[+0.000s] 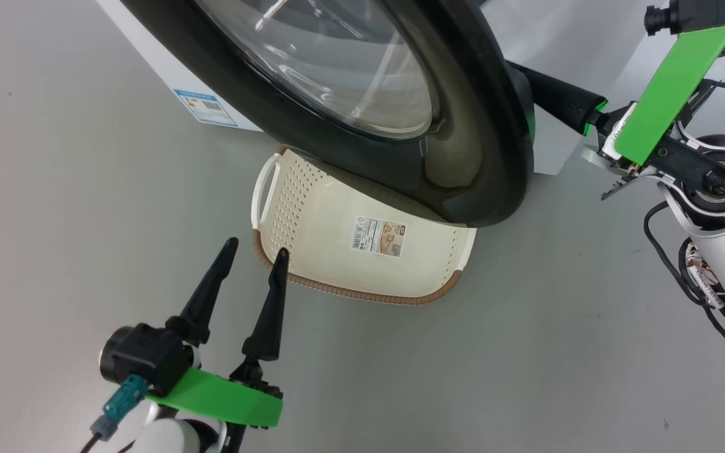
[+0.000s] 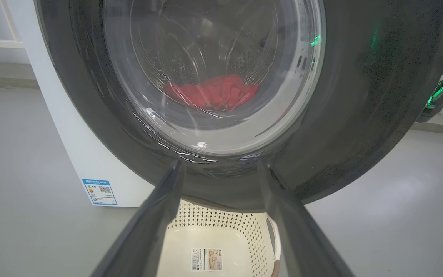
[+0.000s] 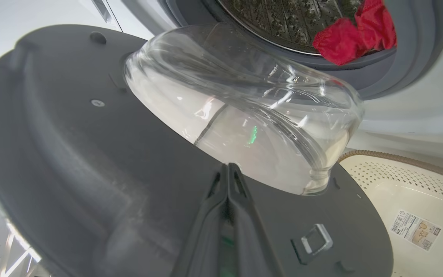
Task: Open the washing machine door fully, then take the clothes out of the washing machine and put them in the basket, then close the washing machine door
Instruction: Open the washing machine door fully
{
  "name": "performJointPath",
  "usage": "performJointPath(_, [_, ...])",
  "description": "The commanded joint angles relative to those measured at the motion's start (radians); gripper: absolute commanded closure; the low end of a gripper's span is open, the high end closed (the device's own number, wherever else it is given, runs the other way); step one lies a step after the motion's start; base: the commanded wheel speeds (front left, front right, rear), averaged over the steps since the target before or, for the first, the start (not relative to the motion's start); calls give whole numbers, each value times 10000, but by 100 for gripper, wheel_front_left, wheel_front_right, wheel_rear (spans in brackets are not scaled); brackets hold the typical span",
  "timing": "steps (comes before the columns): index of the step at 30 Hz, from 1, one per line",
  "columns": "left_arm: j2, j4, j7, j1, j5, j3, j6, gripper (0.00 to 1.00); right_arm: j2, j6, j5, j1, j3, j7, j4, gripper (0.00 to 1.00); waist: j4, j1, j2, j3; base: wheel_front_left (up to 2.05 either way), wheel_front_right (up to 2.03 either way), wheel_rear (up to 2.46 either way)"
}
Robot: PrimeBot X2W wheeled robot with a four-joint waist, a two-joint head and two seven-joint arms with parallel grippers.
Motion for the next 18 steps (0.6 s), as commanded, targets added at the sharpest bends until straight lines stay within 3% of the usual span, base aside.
performJointPath(1, [150,-254,-120,119,45,357,-54,0,187,79,-73,270,-4,-110,-329,100,12,0,0,-13,0,0,0])
performJointPath(7, [150,-253,-120,145,39,407,-54,0,161,79,-504,366,-200,-665,-307,100,-10,0,0,-89,0,0,0])
performJointPath(9, [150,-257,-120,165,44,421,-54,0,110,79,-665,470,-233,-885,-282,77,-41,0,0,-133,0,0,0])
performJointPath(11, [150,-261,-120,194,60,449,-54,0,45,79,-798,613,-275,-1128,-274,59,-92,0,0,-179,0,0,0])
performJointPath(12, [150,-262,-120,209,71,468,-54,0,15,79,-840,702,-285,-1226,-281,55,-124,0,0,-202,0,0,0])
performJointPath(14, [150,-269,-120,229,100,496,-54,0,-47,79,-900,913,-331,-1455,-297,8,-201,0,0,-247,0,0,0])
performJointPath(15, [150,-271,-120,238,116,508,-54,0,-94,79,-942,1022,-349,-1571,-302,0,-232,0,0,-257,0,0,0])
performJointPath(18, [150,-280,-120,256,178,586,-54,0,-209,79,-1065,1387,-361,-1929,-314,0,-378,0,0,-293,0,0,0])
